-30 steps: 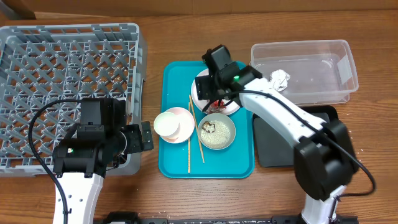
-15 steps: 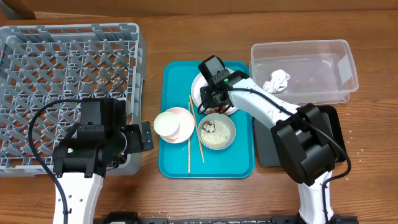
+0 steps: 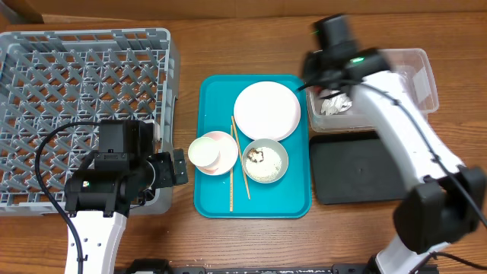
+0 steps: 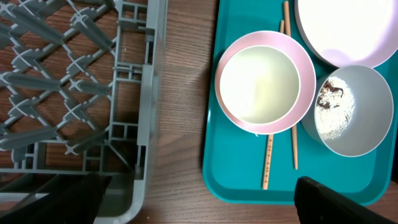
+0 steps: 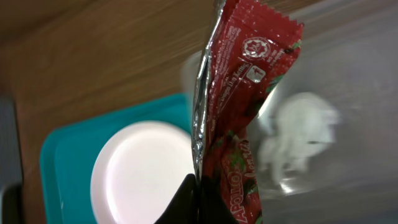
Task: Sort waste into correct bins and load items into the dishwasher
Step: 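Drop the red wrapper into the clear bin with the right gripper, then grasp the rim of the grey rice bowl with the right gripper, then tip the grey bowl over the black tray to dump the rice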
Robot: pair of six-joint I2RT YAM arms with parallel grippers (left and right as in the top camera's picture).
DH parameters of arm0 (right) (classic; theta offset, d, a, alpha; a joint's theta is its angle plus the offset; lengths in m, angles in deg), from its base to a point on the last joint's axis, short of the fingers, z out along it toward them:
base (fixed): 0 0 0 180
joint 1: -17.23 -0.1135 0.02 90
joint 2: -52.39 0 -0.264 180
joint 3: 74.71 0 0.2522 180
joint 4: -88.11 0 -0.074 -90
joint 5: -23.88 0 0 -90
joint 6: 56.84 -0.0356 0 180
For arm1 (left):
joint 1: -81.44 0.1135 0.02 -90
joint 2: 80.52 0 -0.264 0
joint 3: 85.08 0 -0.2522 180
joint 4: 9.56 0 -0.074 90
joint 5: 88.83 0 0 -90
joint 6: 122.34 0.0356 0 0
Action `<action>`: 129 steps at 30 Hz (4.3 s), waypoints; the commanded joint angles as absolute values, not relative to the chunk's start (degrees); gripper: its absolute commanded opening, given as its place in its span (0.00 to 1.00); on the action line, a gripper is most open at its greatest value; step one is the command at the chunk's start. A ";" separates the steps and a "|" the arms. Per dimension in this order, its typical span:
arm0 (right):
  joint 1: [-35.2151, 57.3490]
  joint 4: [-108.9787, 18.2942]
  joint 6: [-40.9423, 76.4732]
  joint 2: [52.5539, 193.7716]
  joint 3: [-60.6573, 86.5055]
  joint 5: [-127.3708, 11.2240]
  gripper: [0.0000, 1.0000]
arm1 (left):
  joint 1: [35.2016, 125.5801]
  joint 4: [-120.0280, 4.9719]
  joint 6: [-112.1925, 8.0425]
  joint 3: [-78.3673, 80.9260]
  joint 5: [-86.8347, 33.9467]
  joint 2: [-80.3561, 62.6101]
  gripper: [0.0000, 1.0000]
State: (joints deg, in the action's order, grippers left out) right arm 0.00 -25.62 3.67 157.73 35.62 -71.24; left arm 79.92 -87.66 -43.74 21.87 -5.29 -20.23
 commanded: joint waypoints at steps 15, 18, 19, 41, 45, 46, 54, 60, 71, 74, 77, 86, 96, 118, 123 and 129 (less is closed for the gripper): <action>14.40 -18.27 6.64 154.28 37.50 -56.82 0.56 | 79.92 -87.40 -42.21 20.54 -5.90 -19.79 1.00; 14.57 -15.26 12.50 150.21 37.81 -55.92 0.58 | 79.92 -87.33 -42.21 20.54 -5.90 -19.79 1.00; 14.55 -13.86 14.07 148.81 37.74 -55.90 0.59 | 79.92 -87.33 -42.21 20.54 -5.88 -19.79 1.00; -19.33 -19.69 24.67 137.58 13.68 -60.27 0.60 | 79.92 -87.18 -42.21 20.54 -5.90 -19.79 1.00; -23.26 -25.68 24.63 141.40 9.72 -60.16 0.59 | 79.92 -87.16 -42.21 20.54 -5.90 -19.79 1.00; -23.87 -26.62 24.65 142.28 9.28 -60.03 0.58 | 79.92 -87.18 -42.21 20.54 -5.92 -19.79 1.00; -29.14 -32.76 24.63 151.57 8.52 -58.28 0.53 | 79.92 -87.18 -42.21 20.54 -5.90 -19.79 1.00; -31.04 -34.53 23.62 156.40 8.50 -58.52 0.41 | 79.92 -87.18 -42.21 20.54 -5.90 -19.79 1.00; -31.08 -36.06 22.46 157.20 6.68 -58.52 0.23 | 79.92 -87.18 -42.21 20.54 -5.90 -19.79 1.00; -31.08 -35.85 22.46 157.20 6.49 -58.54 0.23 | 79.92 -87.18 -42.21 20.54 -5.90 -19.79 1.00; -31.08 -35.52 22.46 157.23 6.49 -58.54 0.21 | 79.92 -87.20 -42.21 20.54 -5.90 -19.79 1.00; -31.08 -34.47 21.11 157.23 6.49 -59.18 0.05 | 79.92 -87.29 -42.21 20.54 -5.90 -19.79 1.00; -30.06 -27.74 14.84 153.01 12.24 -66.76 0.04 | 79.92 -87.37 -42.21 20.54 -5.90 -19.79 1.00; 5.61 -21.49 8.85 138.12 10.47 -37.74 0.04 | 79.92 -87.31 -42.21 20.54 -5.88 -19.79 1.00; 14.90 -23.87 14.05 138.23 4.54 -25.36 0.04 | 79.92 -87.13 -42.21 20.54 -5.90 -19.79 1.00; 25.20 -32.72 15.49 138.23 -6.45 -8.47 0.04 | 79.92 -87.16 -42.21 20.54 -5.90 -19.79 1.00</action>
